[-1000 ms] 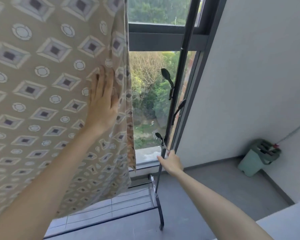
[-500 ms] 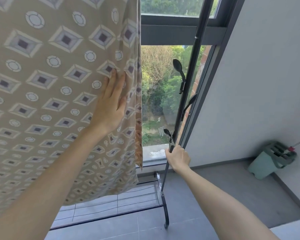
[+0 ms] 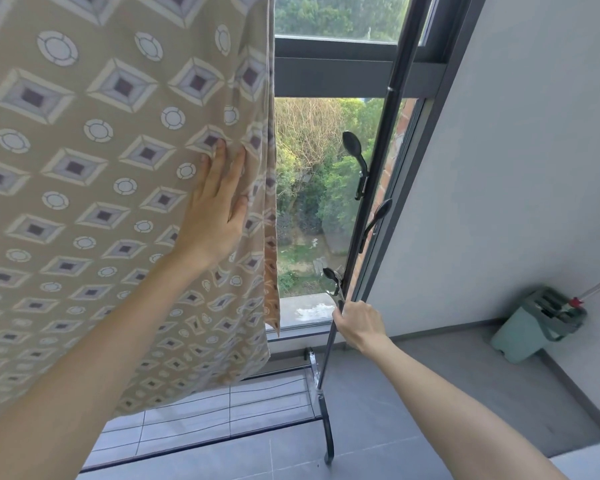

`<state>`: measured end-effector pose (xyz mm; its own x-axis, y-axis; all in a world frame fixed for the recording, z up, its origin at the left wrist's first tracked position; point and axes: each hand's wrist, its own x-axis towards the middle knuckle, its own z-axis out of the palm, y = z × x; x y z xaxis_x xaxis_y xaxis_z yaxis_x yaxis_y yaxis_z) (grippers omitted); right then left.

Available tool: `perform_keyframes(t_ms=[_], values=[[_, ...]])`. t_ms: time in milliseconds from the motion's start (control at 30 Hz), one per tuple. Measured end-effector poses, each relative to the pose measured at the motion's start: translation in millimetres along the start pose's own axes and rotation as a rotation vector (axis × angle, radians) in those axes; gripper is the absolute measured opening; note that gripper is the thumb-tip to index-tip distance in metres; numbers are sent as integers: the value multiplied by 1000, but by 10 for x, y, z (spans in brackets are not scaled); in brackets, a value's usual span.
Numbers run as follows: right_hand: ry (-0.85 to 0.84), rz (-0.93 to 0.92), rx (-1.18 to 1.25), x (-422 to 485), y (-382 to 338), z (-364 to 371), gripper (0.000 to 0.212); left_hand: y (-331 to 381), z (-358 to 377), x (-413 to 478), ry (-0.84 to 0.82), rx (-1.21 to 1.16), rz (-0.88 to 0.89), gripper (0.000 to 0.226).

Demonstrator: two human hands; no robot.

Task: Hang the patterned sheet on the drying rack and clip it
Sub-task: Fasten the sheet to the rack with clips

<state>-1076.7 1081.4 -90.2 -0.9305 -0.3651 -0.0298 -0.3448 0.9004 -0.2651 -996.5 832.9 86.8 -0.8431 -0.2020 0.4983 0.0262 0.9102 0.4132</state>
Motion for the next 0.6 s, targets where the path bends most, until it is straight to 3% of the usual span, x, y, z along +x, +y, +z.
perform_keyframes(t_ms=[300,600], values=[[-96,-49,-45,-10,-46,-299,45,27,-18,68,-27,23,-43,61],[48,-269,-40,41,-435,-888,47,43,-38,123,-63,33,-69,62]])
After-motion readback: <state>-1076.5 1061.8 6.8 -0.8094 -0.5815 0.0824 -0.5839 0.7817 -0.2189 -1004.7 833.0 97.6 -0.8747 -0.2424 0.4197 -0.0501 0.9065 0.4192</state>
